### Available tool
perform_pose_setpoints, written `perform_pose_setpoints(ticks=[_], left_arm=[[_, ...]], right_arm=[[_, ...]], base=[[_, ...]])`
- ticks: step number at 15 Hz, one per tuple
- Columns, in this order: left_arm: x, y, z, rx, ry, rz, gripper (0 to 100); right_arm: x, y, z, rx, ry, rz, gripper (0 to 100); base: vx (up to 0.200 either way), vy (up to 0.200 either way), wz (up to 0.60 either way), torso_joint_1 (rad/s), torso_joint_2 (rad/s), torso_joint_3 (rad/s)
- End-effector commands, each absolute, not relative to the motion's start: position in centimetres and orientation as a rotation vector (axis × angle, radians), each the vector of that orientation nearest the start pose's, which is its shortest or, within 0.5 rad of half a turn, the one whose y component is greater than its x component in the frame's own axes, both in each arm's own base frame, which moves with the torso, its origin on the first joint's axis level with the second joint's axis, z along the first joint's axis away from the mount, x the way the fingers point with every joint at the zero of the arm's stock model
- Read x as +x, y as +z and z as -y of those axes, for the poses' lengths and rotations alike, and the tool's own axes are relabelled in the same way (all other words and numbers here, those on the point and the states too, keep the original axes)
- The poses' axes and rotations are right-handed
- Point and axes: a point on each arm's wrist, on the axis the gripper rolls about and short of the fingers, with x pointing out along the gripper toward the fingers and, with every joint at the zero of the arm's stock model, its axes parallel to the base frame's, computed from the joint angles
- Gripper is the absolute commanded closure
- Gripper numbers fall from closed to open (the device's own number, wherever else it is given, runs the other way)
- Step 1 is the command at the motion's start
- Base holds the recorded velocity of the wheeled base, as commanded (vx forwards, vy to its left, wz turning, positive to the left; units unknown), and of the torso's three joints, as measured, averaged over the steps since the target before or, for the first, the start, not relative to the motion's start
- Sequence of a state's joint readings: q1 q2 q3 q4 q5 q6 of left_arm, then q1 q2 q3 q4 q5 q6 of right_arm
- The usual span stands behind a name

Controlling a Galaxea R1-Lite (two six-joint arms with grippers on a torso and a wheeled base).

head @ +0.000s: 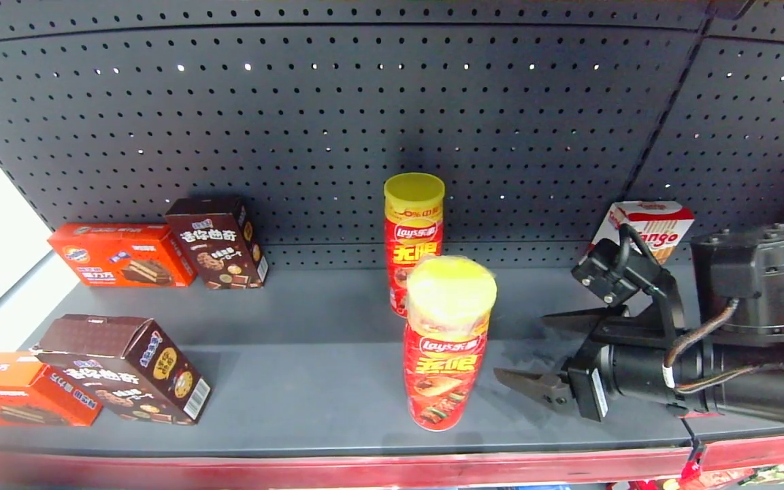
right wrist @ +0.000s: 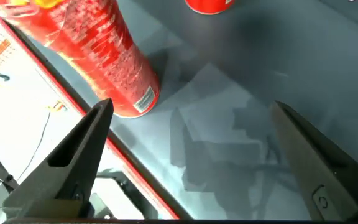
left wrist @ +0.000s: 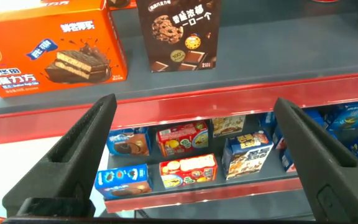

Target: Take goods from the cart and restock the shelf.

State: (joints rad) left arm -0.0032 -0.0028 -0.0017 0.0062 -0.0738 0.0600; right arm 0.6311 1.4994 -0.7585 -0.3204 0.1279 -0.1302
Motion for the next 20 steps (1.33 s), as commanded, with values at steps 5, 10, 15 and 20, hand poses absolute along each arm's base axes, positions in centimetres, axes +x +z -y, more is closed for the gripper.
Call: perform_pose_setpoints(ticks=[5, 10, 15, 20], left_arm=[[-2.3, 7.5, 0.2, 0.06, -0.077, -0.002, 0], [-2.3, 7.5, 0.2, 0.06, -0.077, -0.002, 0], [-2.3, 7.5, 0.2, 0.06, -0.077, -0.002, 0], [-2.3, 7.5, 0.2, 0.06, -0.077, -0.002, 0]], right_arm=[[22.7, 18.8, -17.0, -0.266, 0.785, -0.385, 0], [23.3, 18.5, -17.4, -0.262, 0.783, -0.373, 0], [23.7, 18.7, -17.1, -0.257, 0.768, -0.365, 0], [23.4, 18.4, -18.1, -0.265, 0.801, -0.37, 0]], base=[[0.0, 0.0, 0.0, 0.0, 0.0, 0.0], [0.0, 0.0, 0.0, 0.0, 0.0, 0.0], [0.0, 0.0, 0.0, 0.0, 0.0, 0.0], [0.0, 0.0, 0.0, 0.0, 0.0, 0.0]])
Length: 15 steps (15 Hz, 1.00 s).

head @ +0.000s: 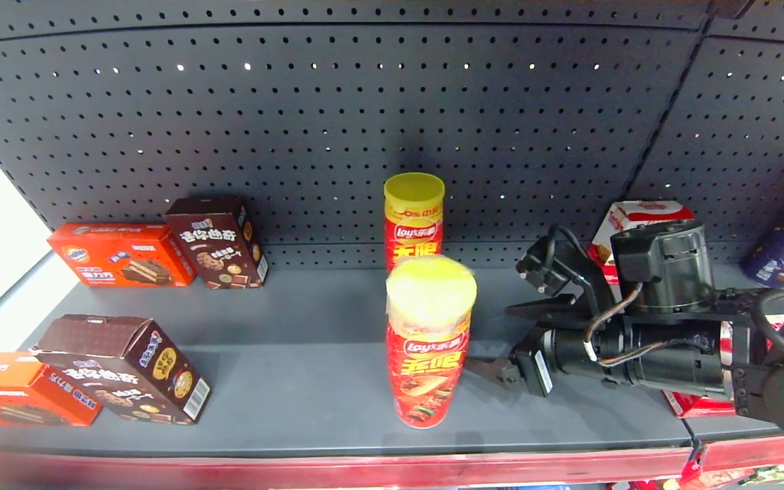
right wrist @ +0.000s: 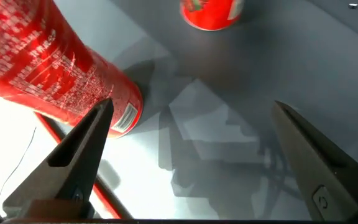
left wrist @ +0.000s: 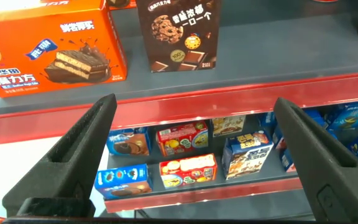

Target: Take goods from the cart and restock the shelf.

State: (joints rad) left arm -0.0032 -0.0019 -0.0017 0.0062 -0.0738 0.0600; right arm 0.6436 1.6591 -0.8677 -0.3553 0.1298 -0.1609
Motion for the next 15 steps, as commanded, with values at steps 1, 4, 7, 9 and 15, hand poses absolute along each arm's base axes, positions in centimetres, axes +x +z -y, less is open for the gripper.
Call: perform_pose_setpoints(ticks=[1, 4, 7, 9, 15], left_arm=[[-2.3, 7.5, 0.2, 0.06, -0.077, -0.002, 0], [-2.3, 7.5, 0.2, 0.06, -0.077, -0.002, 0], [-2.3, 7.5, 0.2, 0.06, -0.077, -0.002, 0], [-2.3, 7.5, 0.2, 0.058, -0.075, -0.002, 0], [-2.3, 7.5, 0.2, 0.06, -0.077, -0.002, 0]], right_arm=[[23.3, 18.4, -18.2, -0.266, 0.806, -0.371, 0], [23.2, 18.4, -18.3, -0.267, 0.809, -0.37, 0], [23.2, 18.4, -18.2, -0.266, 0.804, -0.37, 0], [23.3, 19.0, -17.3, -0.244, 0.776, -0.332, 0], [20.1, 26.1, -6.5, -0.155, 0.433, -0.07, 0]], base=[[0.0, 0.0, 0.0, 0.0, 0.0, 0.0], [0.0, 0.0, 0.0, 0.0, 0.0, 0.0], [0.0, 0.0, 0.0, 0.0, 0.0, 0.0], [0.0, 0.0, 0.0, 0.0, 0.0, 0.0], [0.0, 0.0, 0.0, 0.0, 0.0, 0.0]])
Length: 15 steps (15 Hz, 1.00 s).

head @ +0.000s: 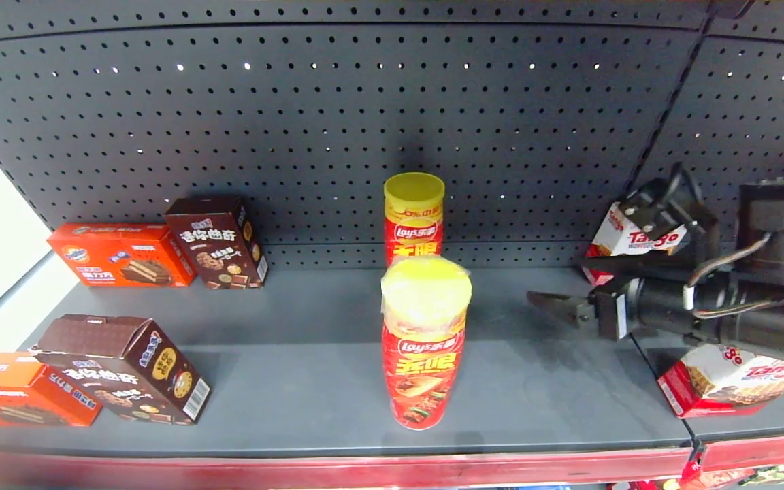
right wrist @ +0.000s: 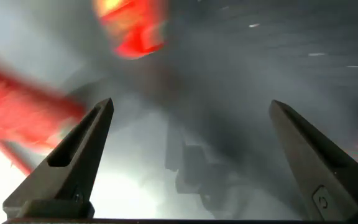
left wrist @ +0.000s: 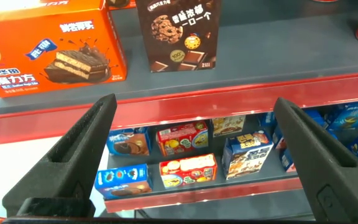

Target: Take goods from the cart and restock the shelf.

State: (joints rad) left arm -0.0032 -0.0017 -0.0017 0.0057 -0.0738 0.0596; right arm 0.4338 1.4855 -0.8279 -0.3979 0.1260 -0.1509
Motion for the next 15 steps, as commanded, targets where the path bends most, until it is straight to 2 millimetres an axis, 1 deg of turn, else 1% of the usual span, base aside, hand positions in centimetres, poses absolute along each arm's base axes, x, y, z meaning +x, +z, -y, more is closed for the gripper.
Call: perform_pose_setpoints(ticks=[1, 2, 3, 4, 5, 6, 8, 9, 11, 12, 13, 15], left_arm=[[-2.3, 7.5, 0.2, 0.06, -0.077, -0.002, 0], [-2.3, 7.5, 0.2, 0.061, -0.077, -0.002, 0], [-2.3, 7.5, 0.2, 0.061, -0.077, -0.002, 0], [-2.3, 7.5, 0.2, 0.061, -0.077, -0.002, 0], [-2.3, 7.5, 0.2, 0.061, -0.077, -0.002, 0], [-2.3, 7.5, 0.2, 0.061, -0.077, -0.002, 0], [-2.3, 7.5, 0.2, 0.061, -0.077, -0.002, 0], [-2.3, 7.5, 0.2, 0.061, -0.077, -0.002, 0], [-2.3, 7.5, 0.2, 0.061, -0.077, -0.002, 0], [-2.3, 7.5, 0.2, 0.063, -0.077, -0.001, 0], [-2.3, 7.5, 0.2, 0.063, -0.077, -0.001, 0], [-2.3, 7.5, 0.2, 0.064, -0.077, -0.001, 0]], right_arm=[[18.4, 26.8, -4.7, -0.147, 0.367, -0.027, 0], [15.2, 27.0, -2.7, -0.145, 0.285, 0.021, 0], [11.9, 26.4, -1.4, -0.146, 0.219, 0.059, 0], [9.3, 25.1, -0.9, -0.148, 0.183, 0.081, 0], [8.3, 24.7, -0.8, -0.148, 0.17, 0.093, 0], [4.9, 22.3, -0.5, -0.148, 0.126, 0.125, 0], [2.6, 19.7, -0.2, -0.146, 0.089, 0.128, 0], [0.3, 16.6, 0.0, -0.132, 0.059, 0.087, 0], [-1.8, 13.0, 0.2, -0.099, -0.003, 0.026, 0], [-3.0, 10.8, 0.2, -0.079, -0.022, 0.018, 0], [-3.0, 9.1, 0.2, -0.045, -0.051, -0.003, 0], [-2.4, 8.5, 0.2, 0.005, -0.077, 0.06, 0]], base=[[0.0, 0.0, 0.0, 0.0, 0.0, 0.0], [0.0, 0.0, 0.0, 0.0, 0.0, 0.0], [0.0, 0.0, 0.0, 0.0, 0.0, 0.0], [0.0, 0.0, 0.0, 0.0, 0.0, 0.0], [0.0, 0.0, 0.0, 0.0, 0.0, 0.0], [0.0, 0.0, 0.0, 0.0, 0.0, 0.0], [0.0, 0.0, 0.0, 0.0, 0.0, 0.0], [0.0, 0.0, 0.0, 0.0, 0.0, 0.0], [0.0, 0.0, 0.0, 0.0, 0.0, 0.0], [0.0, 0.0, 0.0, 0.0, 0.0, 0.0], [0.0, 0.0, 0.0, 0.0, 0.0, 0.0], [0.0, 0.0, 0.0, 0.0, 0.0, 0.0]])
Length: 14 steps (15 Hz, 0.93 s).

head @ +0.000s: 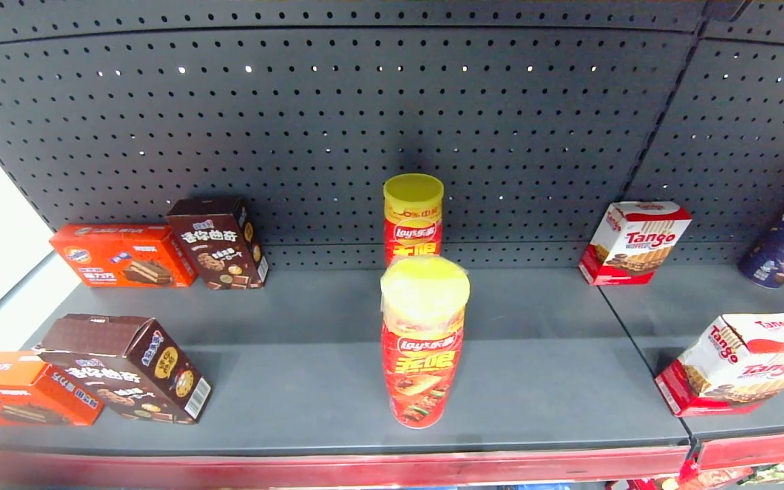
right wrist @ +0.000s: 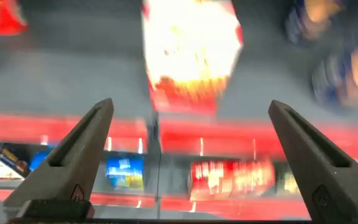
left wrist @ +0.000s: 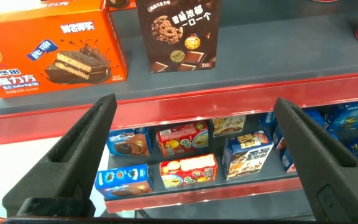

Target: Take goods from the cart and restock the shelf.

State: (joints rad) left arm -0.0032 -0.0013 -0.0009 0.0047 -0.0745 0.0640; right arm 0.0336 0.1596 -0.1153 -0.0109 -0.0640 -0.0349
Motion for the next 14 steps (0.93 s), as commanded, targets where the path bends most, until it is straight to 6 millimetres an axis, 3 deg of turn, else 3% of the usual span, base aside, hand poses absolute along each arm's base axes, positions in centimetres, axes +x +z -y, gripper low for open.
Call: perform_pose_setpoints(ticks=[1, 4, 7, 10, 14], left_arm=[[-2.3, 7.54, 0.16, 0.064, -0.077, -0.001, 0], [-2.3, 7.54, 0.16, 0.066, -0.078, 0.0, 0], [-2.29, 7.5, 0.16, 0.066, -0.078, -0.002, 0], [-2.3, 7.54, 0.16, 0.066, -0.078, 0.0, 0], [-2.3, 7.54, 0.16, 0.066, -0.078, 0.0, 0]], right_arm=[[-2.31, 8.3, 0.05, 0.012, 0.008, 0.074, 0], [-2.33, 8.3, -0.21, 0.007, 0.126, 0.07, 0], [-2.31, 7.65, 0.32, 0.051, -0.113, 0.011, 0], [-2.28, 7.6, 0.08, -0.014, -0.005, 0.005, 0], [-2.28, 7.58, 0.09, -0.008, -0.009, 0.003, 0]], base=[[0.0, 0.0, 0.0, 0.0, 0.0, 0.0], [0.0, 0.0, 0.0, 0.0, 0.0, 0.0], [0.0, 0.0, 0.0, 0.0, 0.0, 0.0], [0.0, 0.0, 0.0, 0.0, 0.0, 0.0], [0.0, 0.0, 0.0, 0.0, 0.0, 0.0]])
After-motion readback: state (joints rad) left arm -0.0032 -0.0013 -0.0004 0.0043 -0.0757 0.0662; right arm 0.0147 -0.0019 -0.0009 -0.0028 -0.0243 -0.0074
